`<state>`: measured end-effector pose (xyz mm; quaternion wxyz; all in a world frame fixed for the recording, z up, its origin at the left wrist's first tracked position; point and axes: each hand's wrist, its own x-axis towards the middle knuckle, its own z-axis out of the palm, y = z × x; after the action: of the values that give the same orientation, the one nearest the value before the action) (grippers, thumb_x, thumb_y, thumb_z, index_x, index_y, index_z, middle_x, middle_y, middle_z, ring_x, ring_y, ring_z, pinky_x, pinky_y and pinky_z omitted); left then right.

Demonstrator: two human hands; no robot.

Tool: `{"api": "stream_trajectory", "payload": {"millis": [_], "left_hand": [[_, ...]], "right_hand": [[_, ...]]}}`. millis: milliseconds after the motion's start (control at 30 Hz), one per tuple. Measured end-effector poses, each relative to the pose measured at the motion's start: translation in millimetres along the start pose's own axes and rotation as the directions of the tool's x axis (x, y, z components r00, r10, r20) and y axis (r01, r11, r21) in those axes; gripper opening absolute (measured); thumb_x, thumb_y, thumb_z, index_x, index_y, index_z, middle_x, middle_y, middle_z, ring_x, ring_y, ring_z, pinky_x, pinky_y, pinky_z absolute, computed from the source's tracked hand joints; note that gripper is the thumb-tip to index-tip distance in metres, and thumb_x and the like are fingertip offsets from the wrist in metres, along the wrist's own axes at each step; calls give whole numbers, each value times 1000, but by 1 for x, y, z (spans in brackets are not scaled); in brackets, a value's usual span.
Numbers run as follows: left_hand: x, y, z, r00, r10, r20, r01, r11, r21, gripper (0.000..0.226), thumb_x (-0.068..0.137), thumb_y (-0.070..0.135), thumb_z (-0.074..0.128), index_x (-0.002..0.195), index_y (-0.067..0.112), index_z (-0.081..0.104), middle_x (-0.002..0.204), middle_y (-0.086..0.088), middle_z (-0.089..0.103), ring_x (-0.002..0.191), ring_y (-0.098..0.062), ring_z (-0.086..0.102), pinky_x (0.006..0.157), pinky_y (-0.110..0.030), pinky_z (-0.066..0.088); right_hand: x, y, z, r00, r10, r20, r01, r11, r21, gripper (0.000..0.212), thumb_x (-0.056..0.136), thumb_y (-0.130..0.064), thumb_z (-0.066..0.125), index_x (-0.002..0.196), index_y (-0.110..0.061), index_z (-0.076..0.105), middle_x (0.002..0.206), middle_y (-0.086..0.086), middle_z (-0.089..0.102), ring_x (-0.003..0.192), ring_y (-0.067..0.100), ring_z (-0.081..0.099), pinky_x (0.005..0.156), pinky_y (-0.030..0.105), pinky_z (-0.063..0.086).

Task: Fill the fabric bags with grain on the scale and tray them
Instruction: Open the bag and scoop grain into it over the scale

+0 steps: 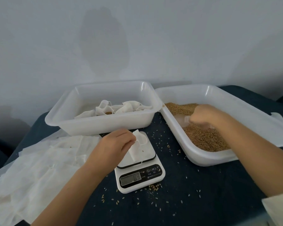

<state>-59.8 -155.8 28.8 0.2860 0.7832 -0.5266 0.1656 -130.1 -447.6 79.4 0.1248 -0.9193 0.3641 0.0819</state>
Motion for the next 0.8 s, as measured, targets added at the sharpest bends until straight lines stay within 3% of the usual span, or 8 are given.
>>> {"api": "stream_trajectory", "payload": {"millis": [100, 333, 467, 500, 600, 700, 800], "left_hand": [[3, 0, 0, 1000, -10, -16, 10, 1000, 14, 6, 81, 2, 69, 81, 7, 70, 84, 2, 67, 75, -14, 62, 68, -26, 49], [9, 0, 1, 999, 7, -50, -7, 1000, 10, 13, 81, 13, 59, 82, 7, 71, 81, 2, 68, 76, -7, 56, 71, -21, 44], [9, -3, 2, 998, 11, -56, -11, 1000, 4, 12, 81, 12, 59, 81, 8, 71, 82, 3, 67, 79, -6, 54, 70, -19, 44], [9, -4, 3, 998, 12, -55, -12, 1000, 4, 12, 81, 12, 59, 82, 8, 71, 82, 3, 68, 80, -6, 54, 71, -19, 44], [10, -4, 5, 998, 15, -60, -15, 1000, -2, 13, 81, 12, 59, 83, 9, 71, 84, 3, 68, 82, -6, 55, 74, -17, 43], [12, -2, 7, 998, 14, -64, -15, 1000, -10, 12, 81, 12, 59, 83, 8, 71, 83, 3, 68, 81, -6, 55, 73, -16, 43], [12, -1, 8, 998, 21, -67, -22, 1000, -15, 12, 81, 11, 59, 82, 7, 71, 83, 2, 68, 81, -6, 55, 73, -16, 43]], "right_hand": [[-12, 2, -25, 1000, 18, -19, -19, 997, -69, 25, 94, -25, 53, 90, -2, 62, 70, 6, 53, 54, 17, 46, 49, 25, 36], [-21, 6, -55, 994, 20, 104, 3, 976, -217, 28, 95, -16, 53, 69, -11, 42, 70, 2, 45, 60, 13, 52, 63, 27, 49], [-30, 18, -79, 988, 45, 150, -1, 960, -280, 32, 93, -15, 56, 64, -10, 46, 42, -4, 49, 34, 7, 45, 40, 17, 39], [-32, 21, -84, 983, 59, 174, -9, 961, -276, 27, 93, -15, 59, 67, -7, 51, 45, -3, 53, 35, 8, 46, 41, 17, 41], [-38, 26, -90, 967, 110, 230, -54, 970, -237, 17, 89, -11, 67, 80, -2, 56, 79, 7, 57, 52, 12, 55, 56, 26, 54], [-37, 25, -80, 967, 99, 233, -40, 969, -244, 24, 89, -14, 66, 72, -8, 51, 75, 3, 55, 51, 9, 57, 45, 20, 48], [-34, 17, -59, 979, 65, 192, 10, 931, -366, 28, 93, -24, 59, 69, -12, 49, 73, 1, 55, 60, 12, 54, 57, 22, 47]]}}
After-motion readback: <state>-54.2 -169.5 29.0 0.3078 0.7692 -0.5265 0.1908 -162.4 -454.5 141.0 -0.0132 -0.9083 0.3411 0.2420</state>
